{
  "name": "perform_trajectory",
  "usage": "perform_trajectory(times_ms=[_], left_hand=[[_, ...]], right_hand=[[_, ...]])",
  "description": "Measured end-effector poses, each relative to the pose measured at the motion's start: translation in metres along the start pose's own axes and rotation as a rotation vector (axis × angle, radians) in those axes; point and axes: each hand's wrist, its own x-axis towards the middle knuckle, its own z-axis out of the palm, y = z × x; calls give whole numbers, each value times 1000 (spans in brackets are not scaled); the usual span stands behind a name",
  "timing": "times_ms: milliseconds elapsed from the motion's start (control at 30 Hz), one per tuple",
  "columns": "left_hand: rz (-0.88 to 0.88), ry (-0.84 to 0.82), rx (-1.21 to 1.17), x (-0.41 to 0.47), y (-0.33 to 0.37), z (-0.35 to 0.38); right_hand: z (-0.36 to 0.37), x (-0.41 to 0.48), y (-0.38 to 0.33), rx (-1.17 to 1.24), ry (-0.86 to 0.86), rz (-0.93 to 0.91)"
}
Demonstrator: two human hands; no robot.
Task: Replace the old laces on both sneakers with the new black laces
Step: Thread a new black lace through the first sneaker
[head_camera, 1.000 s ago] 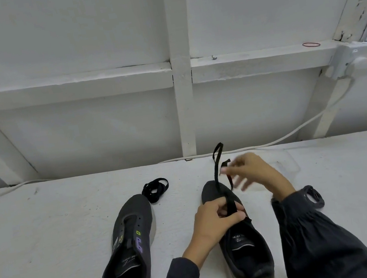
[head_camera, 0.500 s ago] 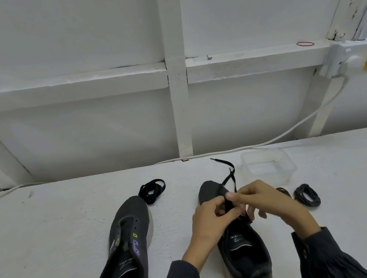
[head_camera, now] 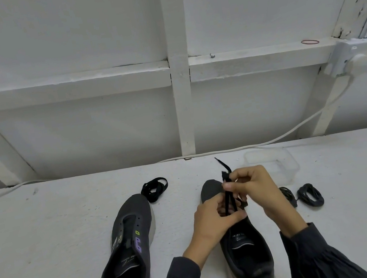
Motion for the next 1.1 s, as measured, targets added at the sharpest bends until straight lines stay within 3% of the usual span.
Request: perform_trajectory(times_ms=[200,433,767,933,1100], left_hand=[[56,-10,-87,-5,6,-2],[193,94,-167,-19,0,6],[3,-71,-150,-14,-5,2],[-11,-71,-107,-14,-4,4],[-26,-21,-114,-16,-5,3]], right_hand=[[5,17,-16,110,26,-51],[1,7,-12,122,-48,-16],[2,8,-31,229,-53,-11],[0,5,-28,322,-84,19],[1,5,-35,255,-116,-44]])
